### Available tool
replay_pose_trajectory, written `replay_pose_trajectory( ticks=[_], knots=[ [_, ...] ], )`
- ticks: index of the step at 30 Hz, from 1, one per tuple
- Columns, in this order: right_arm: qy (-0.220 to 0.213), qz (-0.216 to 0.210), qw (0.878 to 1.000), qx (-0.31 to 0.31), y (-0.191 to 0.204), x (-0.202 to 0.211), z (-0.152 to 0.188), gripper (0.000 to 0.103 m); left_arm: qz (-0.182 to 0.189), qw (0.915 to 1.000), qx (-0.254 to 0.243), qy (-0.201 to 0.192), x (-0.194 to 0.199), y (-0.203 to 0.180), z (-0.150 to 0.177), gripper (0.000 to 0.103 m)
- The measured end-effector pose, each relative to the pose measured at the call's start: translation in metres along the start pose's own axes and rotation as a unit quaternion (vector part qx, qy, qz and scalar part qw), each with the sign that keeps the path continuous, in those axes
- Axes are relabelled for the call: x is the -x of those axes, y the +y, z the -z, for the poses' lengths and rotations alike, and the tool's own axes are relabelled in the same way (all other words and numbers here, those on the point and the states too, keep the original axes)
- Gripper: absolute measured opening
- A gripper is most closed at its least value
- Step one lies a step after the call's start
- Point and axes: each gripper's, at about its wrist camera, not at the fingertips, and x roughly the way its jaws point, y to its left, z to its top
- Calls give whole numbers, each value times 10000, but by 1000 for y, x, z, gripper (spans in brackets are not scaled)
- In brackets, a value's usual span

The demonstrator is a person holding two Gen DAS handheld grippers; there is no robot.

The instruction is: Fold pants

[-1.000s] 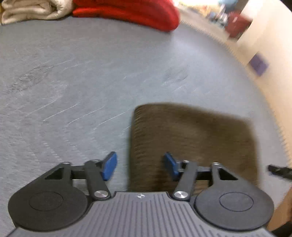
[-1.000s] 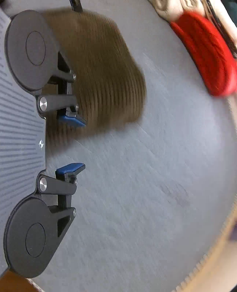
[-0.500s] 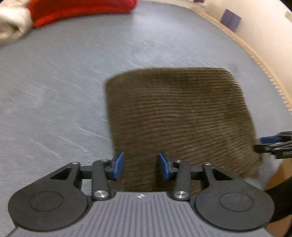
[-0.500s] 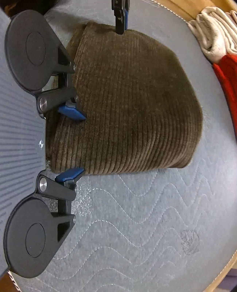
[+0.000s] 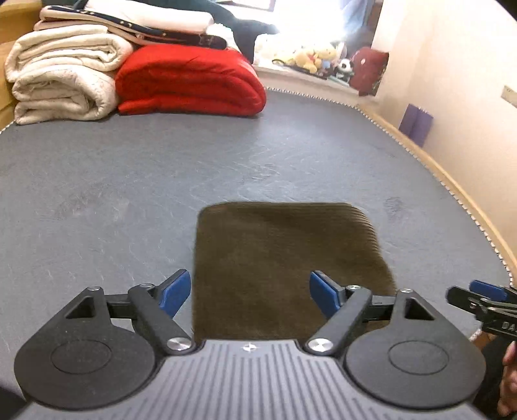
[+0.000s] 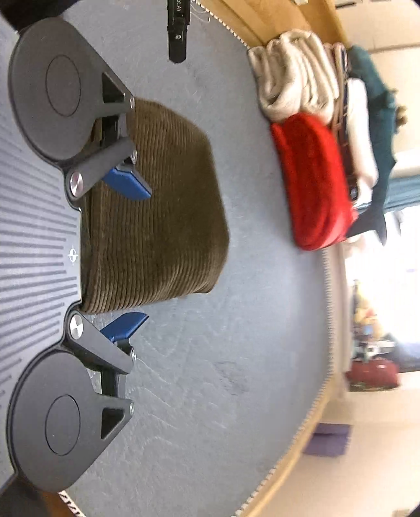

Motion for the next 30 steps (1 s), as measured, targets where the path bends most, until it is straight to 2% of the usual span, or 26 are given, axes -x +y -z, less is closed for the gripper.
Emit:
replay_pose_trajectory(
  ticks=[1,5,9,13,15,18,25,30],
  knots=[
    [-78,14,10000,43,2,7,5,82,-57,10000,47,-24,7,-5,8,86],
    [-211,142,9995,-184,5,24,24,89,-103,9995,283,76,29,-17,49,103],
    [38,356,9987,-360,17,28,30,89,-389,9986,-25,361,30,-30,79,103],
    [-6,499,9987,-95,32,37,35,90,-206,9988,-359,245,24,-28,87,103],
    [53,497,9987,-90,35,39,38,90,-324,9980,-466,274,18,-27,93,103],
    [153,616,9979,-82,36,40,41,90,-405,9973,-483,382,15,-28,98,103],
    [325,701,9963,-386,25,46,49,91,-305,9989,-309,203,22,-27,94,103],
    [451,785,9959,-6,31,33,47,91,-419,9972,-560,250,5,-33,88,103]
  ],
)
